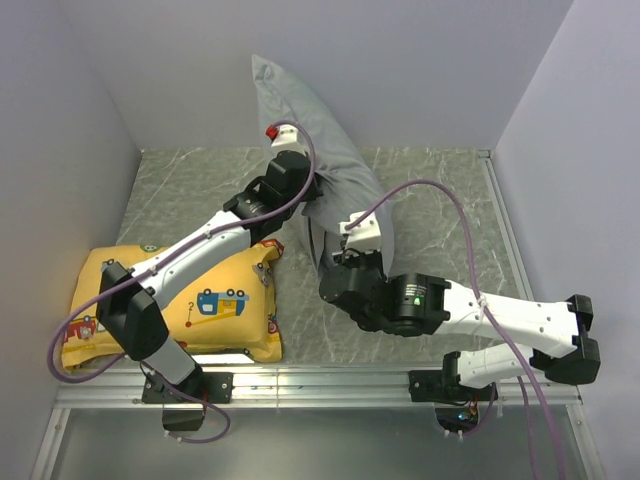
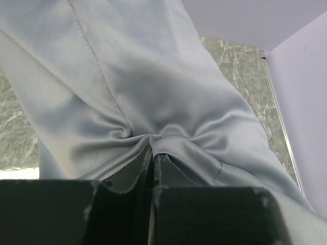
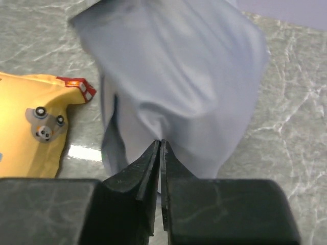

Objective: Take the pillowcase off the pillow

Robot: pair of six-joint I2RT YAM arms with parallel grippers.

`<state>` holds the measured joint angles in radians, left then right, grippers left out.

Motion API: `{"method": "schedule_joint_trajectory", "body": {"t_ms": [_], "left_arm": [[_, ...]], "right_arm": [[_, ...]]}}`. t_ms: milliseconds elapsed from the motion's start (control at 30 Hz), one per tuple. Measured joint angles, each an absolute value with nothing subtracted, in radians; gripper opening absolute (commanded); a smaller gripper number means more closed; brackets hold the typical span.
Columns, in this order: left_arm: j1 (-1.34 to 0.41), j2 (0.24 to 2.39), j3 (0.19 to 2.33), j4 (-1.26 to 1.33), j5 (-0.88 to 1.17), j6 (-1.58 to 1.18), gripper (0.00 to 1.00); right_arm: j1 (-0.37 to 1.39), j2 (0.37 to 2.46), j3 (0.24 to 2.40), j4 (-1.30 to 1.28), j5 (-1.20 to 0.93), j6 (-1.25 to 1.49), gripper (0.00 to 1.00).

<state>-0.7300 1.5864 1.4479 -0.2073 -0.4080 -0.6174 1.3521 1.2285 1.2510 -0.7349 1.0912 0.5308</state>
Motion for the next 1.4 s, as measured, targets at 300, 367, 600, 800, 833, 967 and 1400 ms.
{"method": "schedule_joint_trajectory", "body": {"t_ms": [300, 367, 600, 800, 833, 967, 1400], "left_arm": [[-0.73, 1.478, 1.372, -0.207, -0.411, -0.612, 0.6], [-0.73, 1.444, 1.345, -0.207, -0.406, -0.616, 0.7], [-0.756, 1.319, 1.24, -0.201, -0.37, -0.612, 0.77], [-0.785, 1.34, 1.242, -0.203, -0.326, -0.587, 0.68], [-0.789, 1.363, 1.253, -0.203, -0.322, -0.585, 0.63], [-0.796, 1.475, 1.329, -0.208, -0.305, -0.575, 0.56], [-0.805, 1.617, 1.534, -0.247, -0.274, -0.56, 0.47]], "right_arm": [[1.347, 1.033, 1.175, -0.771, 1.084, 0.566, 0.0], [1.345, 0.989, 1.171, -0.77, 1.082, 0.561, 0.0], [1.336, 1.002, 1.168, -0.767, 1.069, 0.555, 0.0], [1.336, 0.963, 1.128, -0.659, 0.929, 0.468, 0.21], [1.34, 0.948, 1.121, -0.634, 0.892, 0.45, 0.29], [1.373, 0.903, 1.096, -0.546, 0.758, 0.397, 0.42], [1.402, 1.139, 1.023, -0.479, 0.771, 0.498, 0.48]]}}
